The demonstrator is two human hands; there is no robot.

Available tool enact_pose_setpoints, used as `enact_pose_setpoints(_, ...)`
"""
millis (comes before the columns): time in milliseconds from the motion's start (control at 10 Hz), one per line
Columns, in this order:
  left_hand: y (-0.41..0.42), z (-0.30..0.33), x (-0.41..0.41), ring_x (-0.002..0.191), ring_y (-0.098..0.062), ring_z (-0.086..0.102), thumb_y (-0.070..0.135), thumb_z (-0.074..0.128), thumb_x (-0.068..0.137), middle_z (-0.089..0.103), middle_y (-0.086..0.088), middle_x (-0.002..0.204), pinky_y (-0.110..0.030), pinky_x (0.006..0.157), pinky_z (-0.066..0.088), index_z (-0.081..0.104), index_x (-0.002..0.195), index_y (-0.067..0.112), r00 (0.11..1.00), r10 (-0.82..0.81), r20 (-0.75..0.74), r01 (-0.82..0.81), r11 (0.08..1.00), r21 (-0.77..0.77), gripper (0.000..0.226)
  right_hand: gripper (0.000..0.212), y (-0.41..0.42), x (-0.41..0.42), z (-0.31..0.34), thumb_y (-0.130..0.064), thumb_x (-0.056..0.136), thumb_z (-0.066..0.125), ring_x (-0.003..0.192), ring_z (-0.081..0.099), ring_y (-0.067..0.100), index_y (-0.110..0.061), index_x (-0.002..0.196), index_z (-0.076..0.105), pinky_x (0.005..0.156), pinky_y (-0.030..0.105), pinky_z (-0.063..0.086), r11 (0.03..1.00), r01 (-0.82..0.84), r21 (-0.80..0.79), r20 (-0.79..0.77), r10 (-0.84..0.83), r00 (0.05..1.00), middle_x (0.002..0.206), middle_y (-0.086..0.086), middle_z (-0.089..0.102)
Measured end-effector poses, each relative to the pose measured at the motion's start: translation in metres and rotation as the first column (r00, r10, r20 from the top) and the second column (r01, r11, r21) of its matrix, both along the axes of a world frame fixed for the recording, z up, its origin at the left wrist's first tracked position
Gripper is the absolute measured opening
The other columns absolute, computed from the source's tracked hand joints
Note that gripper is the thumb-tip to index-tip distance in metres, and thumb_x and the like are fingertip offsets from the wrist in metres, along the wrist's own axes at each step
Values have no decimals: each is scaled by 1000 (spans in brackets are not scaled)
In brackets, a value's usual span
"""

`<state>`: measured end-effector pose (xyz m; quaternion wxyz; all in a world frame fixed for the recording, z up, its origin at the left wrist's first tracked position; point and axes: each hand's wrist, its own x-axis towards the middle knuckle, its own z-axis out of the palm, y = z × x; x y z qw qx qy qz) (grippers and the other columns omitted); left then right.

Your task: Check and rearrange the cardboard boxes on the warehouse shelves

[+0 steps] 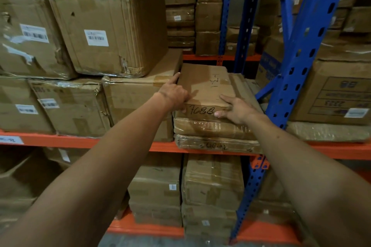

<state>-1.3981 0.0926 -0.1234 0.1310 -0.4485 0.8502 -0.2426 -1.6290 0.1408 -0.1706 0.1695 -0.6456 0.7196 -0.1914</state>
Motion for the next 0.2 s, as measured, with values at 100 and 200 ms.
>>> enact_pose_setpoints(100,5,-16,13,144,-18,44,51,40,105,55,-5,149,-47,120,-20,11,164,20,995,-68,-68,64,996,-62,73,78,16,5,-6,-59,93,64,148,34,42,-47,160,25,117,62,34,991,67,-115,-117,-81,990,169,14,19)
enact_pose_setpoints(200,49,-54,56,157,-20,11,45,38,107,11,-8,170,-45,126,-11,3,164,20,928,-159,-337,131,986,-106,72,67,73,-6,-38,-53,100,58,149,33,34,-51,158,24,113,58,37,962,74,-261,31,-68,997,170,6,16)
